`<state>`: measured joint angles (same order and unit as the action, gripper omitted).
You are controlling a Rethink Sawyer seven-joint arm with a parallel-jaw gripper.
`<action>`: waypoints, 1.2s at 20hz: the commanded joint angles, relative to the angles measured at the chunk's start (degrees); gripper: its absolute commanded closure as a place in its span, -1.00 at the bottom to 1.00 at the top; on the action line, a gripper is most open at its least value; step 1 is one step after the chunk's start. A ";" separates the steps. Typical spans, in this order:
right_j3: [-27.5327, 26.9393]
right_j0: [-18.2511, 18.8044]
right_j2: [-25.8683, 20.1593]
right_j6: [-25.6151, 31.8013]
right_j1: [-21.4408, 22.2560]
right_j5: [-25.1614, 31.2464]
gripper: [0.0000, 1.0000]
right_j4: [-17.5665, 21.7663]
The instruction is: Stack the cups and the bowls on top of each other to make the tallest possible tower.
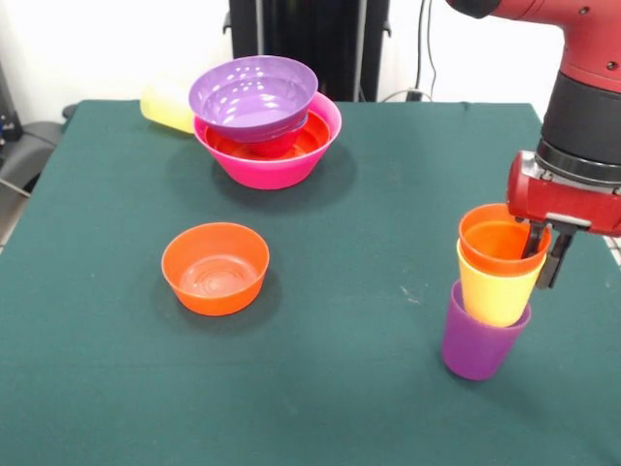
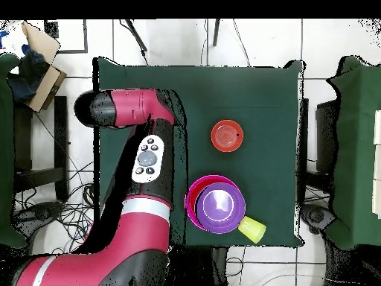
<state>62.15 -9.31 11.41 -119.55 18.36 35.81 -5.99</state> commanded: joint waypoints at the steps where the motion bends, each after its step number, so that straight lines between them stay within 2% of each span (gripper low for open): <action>1: 0.31 1.16 -6.29 4.76 1.13 -1.36 1.00 4.57; 5: 0.60 1.73 -6.45 5.00 0.77 -2.50 1.00 4.87; 19: -3.23 2.19 -6.70 3.88 -5.11 -6.17 1.00 5.27; 23: -1.71 2.19 -6.82 3.69 -4.57 -8.04 1.00 5.19; 24: -1.16 2.12 -6.71 3.15 -4.35 -9.18 -1.00 5.13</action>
<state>60.43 -7.88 10.73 -119.55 14.50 29.89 -6.00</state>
